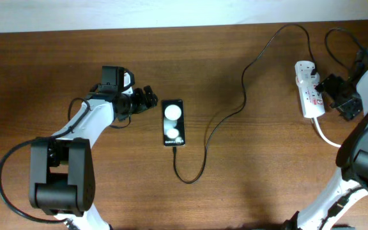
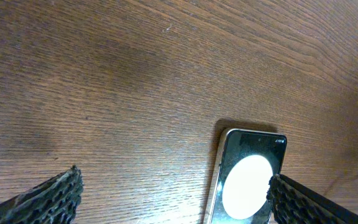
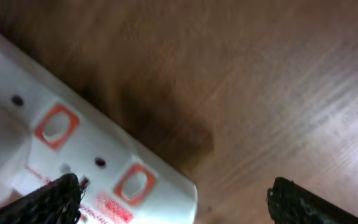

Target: Plug charger to phone and switch on socket

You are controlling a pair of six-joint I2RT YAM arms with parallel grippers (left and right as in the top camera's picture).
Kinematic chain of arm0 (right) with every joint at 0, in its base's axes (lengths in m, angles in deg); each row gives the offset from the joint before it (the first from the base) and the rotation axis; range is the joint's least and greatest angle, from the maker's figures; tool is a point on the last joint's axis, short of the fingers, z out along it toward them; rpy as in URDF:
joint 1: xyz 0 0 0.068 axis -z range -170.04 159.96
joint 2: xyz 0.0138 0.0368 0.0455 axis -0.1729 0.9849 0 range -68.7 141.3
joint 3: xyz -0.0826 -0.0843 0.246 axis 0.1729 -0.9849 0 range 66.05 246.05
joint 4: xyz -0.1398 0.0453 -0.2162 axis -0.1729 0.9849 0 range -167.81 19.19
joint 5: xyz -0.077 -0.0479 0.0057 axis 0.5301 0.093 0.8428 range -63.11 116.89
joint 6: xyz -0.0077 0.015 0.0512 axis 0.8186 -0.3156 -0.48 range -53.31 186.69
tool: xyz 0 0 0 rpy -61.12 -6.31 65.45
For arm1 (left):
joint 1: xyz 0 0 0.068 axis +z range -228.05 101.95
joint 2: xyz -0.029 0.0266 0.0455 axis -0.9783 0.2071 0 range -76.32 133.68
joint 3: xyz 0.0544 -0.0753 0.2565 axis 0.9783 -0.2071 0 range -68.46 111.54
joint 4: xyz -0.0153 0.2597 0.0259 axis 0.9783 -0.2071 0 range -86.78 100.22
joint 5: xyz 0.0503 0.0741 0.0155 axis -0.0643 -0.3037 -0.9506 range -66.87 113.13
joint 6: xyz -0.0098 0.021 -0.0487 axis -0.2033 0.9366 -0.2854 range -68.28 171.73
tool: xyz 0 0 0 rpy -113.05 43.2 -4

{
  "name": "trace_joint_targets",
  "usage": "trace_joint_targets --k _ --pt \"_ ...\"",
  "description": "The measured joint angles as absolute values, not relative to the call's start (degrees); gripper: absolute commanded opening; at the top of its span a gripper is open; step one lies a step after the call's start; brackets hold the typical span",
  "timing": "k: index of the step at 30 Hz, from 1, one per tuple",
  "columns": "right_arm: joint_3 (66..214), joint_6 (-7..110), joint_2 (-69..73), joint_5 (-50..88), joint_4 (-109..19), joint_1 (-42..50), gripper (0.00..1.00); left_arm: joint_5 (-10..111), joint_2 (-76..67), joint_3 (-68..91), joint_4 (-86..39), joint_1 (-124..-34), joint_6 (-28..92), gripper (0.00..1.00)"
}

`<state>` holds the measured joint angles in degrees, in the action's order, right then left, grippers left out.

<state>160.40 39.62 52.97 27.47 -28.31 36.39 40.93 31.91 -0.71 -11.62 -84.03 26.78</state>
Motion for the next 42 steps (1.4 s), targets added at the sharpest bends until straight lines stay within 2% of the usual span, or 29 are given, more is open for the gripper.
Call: trace_joint_targets --k 12,42 --pt "160.51 39.27 57.4 26.99 -38.83 36.3 0.99 40.93 31.91 -0.71 -11.64 -84.03 26.78 0.99" --pt "161.73 37.94 57.58 27.01 -36.07 35.36 0.99 40.93 31.91 -0.71 -11.64 -84.03 26.78 0.99"
